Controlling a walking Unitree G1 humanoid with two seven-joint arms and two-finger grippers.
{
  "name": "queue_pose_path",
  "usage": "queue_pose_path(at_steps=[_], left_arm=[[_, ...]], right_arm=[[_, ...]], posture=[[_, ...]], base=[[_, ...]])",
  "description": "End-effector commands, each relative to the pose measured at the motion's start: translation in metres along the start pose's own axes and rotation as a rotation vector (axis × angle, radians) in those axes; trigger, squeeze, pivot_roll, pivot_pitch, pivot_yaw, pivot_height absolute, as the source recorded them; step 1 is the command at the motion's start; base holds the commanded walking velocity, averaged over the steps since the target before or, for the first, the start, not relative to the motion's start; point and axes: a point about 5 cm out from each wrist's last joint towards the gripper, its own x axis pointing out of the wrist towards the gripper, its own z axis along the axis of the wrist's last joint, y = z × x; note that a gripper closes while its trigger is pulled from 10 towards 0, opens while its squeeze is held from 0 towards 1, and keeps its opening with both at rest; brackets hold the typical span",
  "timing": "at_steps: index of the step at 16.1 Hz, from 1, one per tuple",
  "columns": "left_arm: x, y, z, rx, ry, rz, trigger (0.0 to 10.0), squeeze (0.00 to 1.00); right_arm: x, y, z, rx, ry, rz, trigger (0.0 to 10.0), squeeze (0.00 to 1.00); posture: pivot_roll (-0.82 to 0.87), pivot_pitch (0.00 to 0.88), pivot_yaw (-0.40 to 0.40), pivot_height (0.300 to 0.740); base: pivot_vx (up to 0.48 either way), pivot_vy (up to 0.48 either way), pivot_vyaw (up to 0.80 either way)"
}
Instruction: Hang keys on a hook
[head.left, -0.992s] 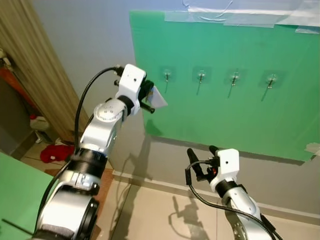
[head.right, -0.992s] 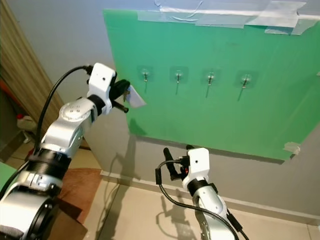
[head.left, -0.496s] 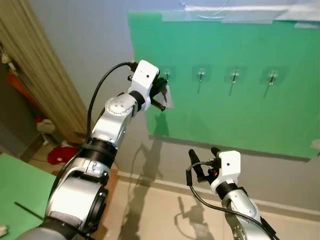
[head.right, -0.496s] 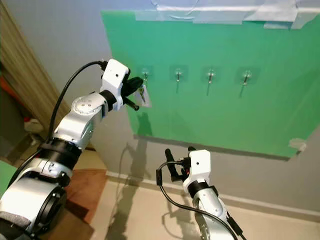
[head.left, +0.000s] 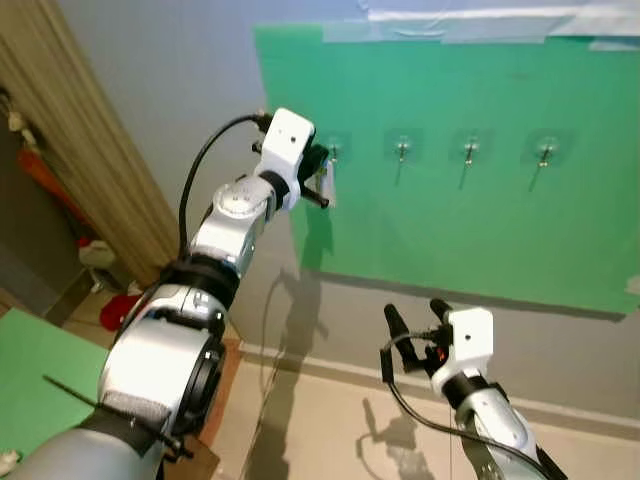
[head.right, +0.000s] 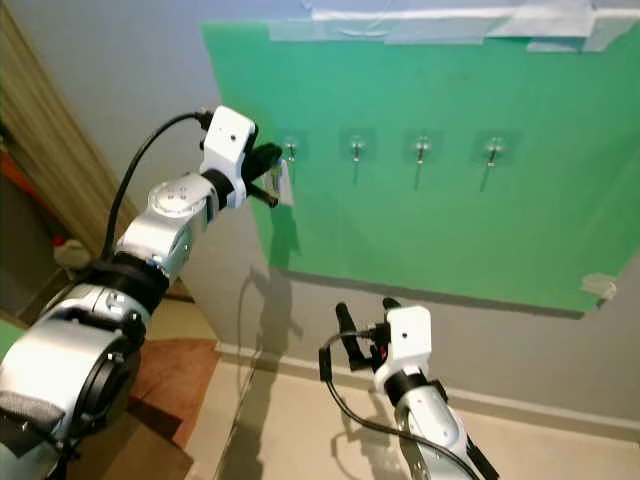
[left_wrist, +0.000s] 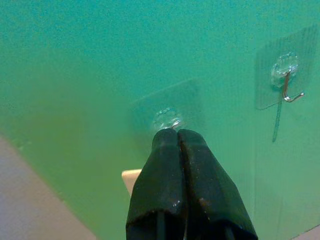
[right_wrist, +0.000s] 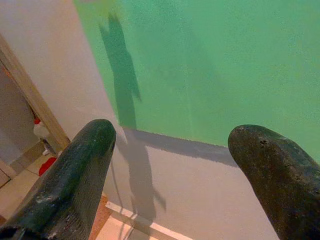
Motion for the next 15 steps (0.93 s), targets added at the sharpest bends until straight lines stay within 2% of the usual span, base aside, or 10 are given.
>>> queue_pose_path(at_steps=[1,7,13,15], left_arm=[[0.000,0.005,0.003,0.000,-0.005,0.025,10.0,0.00],[0.004,-0.002,-0.004,0.005,0.024,0.011,10.0,0.00],[0.008,-0.003,0.003,0.023,0.014,0.011,10.0,0.00],[0.008,-0.003,0.000,0.008,0.028,0.023,10.0,0.00]], right_arm=[[-0.001,0.005,0.002,0.003,-0.001,0.017,10.0,0.00],[-0.013,0.003,-0.001,0.011,0.013,-0.016,10.0,0.00],[-0.021,0.002,-0.002,0.015,0.018,-0.048,10.0,0.00],[-0.024,0.002,-0.002,0.015,0.023,-0.054,10.0,0.00]], posture=[[-0.19,0.000,0.180,0.740],[-0.22,0.005,0.204,0.740],[-0.25,0.019,0.223,0.740],[-0.26,0.024,0.225,0.740]], base=[[0.000,0.000,0.00],[0.000,0.000,0.00],[0.000,0.000,0.00],[0.000,0.000,0.00]])
